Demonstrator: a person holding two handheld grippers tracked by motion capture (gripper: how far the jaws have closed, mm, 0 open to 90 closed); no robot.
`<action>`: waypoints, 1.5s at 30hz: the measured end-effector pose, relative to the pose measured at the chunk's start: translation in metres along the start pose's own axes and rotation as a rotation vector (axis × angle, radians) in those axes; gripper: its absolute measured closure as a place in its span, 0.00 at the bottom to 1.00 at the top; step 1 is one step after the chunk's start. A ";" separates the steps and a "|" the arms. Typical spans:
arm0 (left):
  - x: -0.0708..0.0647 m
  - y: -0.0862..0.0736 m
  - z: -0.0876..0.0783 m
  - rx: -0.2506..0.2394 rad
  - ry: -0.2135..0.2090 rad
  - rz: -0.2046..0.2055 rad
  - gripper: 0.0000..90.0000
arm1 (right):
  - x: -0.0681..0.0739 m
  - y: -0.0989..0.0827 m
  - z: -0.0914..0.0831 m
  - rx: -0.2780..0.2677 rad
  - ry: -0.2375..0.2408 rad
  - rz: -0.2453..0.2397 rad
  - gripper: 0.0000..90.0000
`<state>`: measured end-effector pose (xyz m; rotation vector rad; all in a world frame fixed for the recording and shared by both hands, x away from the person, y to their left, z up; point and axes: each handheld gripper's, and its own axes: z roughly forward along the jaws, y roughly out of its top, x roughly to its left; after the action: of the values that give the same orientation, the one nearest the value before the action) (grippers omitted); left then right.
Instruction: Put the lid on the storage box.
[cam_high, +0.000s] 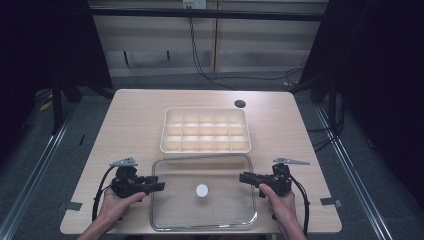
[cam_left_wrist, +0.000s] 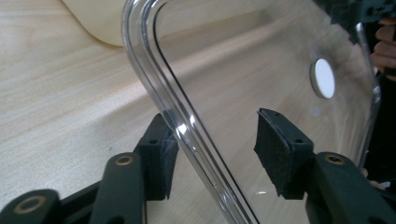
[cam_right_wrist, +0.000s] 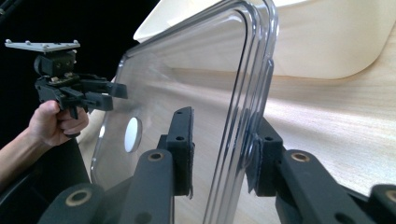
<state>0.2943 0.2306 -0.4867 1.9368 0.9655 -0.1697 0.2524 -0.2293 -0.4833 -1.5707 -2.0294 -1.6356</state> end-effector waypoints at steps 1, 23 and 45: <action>0.001 0.000 -0.001 -0.006 -0.007 -0.008 0.60 | 0.000 0.000 0.000 0.002 -0.005 -0.001 0.74; -0.010 0.011 -0.016 -0.050 -0.002 0.066 0.67 | 0.010 0.005 0.004 -0.009 -0.072 -0.056 0.68; -0.021 0.030 -0.030 -0.109 0.001 0.128 0.75 | 0.027 0.027 -0.008 -0.101 -0.077 -0.090 0.70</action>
<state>0.2929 0.2353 -0.4395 1.8913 0.8315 -0.0412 0.2564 -0.2212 -0.4455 -1.6208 -2.1158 -1.7619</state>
